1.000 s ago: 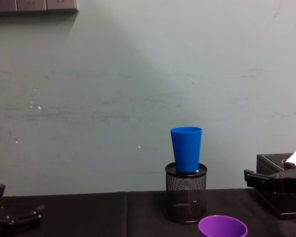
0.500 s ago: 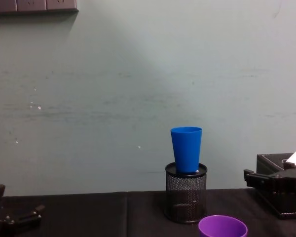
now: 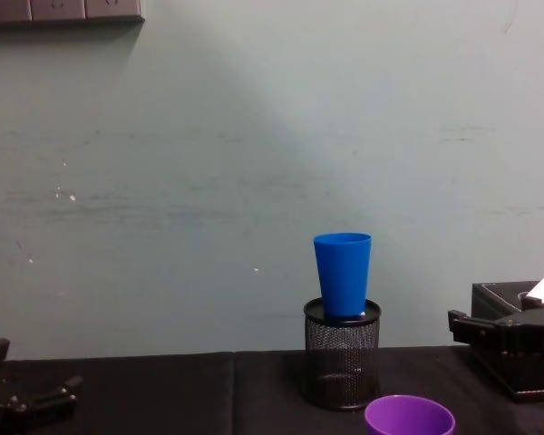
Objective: Pick up one cup with a gripper and tap it against the other cup.
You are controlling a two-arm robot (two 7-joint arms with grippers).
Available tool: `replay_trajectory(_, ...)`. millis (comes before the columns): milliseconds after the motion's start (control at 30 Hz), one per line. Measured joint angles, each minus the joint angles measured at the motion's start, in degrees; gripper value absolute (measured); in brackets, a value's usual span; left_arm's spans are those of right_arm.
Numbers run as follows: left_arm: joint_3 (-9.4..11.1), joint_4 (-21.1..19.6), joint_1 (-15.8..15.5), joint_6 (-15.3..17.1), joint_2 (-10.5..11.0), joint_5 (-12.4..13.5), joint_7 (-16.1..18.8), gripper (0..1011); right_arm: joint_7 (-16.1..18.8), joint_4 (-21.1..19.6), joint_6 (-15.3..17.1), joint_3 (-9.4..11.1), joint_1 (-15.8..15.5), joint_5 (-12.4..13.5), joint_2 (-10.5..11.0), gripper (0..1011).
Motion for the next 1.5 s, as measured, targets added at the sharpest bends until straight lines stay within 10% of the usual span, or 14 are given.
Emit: replay_trajectory(1500, 0.00, 0.00, 0.00, 0.00, 0.00, 0.00, 0.00, 1000, 0.00, 0.00, 0.02, 0.00, 0.00, 0.00, 0.00, 1000)
